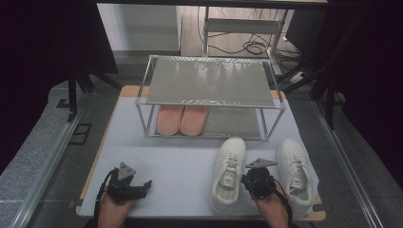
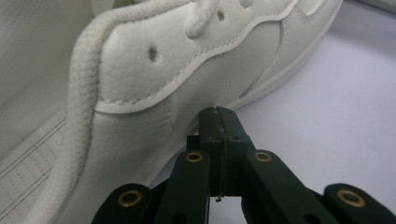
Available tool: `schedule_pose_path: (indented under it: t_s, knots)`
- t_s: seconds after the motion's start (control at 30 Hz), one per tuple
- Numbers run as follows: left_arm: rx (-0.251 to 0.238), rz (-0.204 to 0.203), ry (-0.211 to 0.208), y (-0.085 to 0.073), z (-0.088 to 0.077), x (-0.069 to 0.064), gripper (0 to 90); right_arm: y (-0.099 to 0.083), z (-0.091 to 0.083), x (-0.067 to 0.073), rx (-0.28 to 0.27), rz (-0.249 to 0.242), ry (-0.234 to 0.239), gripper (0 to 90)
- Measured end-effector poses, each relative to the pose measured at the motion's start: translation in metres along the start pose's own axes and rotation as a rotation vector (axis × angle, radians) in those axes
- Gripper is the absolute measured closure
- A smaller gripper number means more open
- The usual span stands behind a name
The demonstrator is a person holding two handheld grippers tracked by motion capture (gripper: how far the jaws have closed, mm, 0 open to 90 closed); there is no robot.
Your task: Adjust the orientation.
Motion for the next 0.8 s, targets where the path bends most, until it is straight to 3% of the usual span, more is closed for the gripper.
schedule_pose_path:
  t_s: [0.37, 0.57, 0.8]
  knots:
    - [0.0, 0.0, 0.0, 0.0, 0.0, 0.0, 13.4, 0.008, 0.011, -0.005, -0.022, -0.018, 0.05, 90.0]
    - [0.0, 0.0, 0.0, 0.0, 0.0, 0.0, 13.5, 0.006, -0.004, 0.001, -0.055, -0.043, 0.081, 90.0]
    - [-0.002, 0.0, 0.001, 0.0, 0.0, 0.0, 13.5, 0.005, -0.027, 0.014, -0.102, -0.058, 0.155, 90.0]
Point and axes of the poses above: each handheld gripper's, and its own axes: z roughly forward along the jaws, y roughly out of its top, x roughly to its left, the point moved 8 cm from there along z, roughly forward along the jaws, and after that the axes turned 11 degrees about y, right-handed, at the moved point
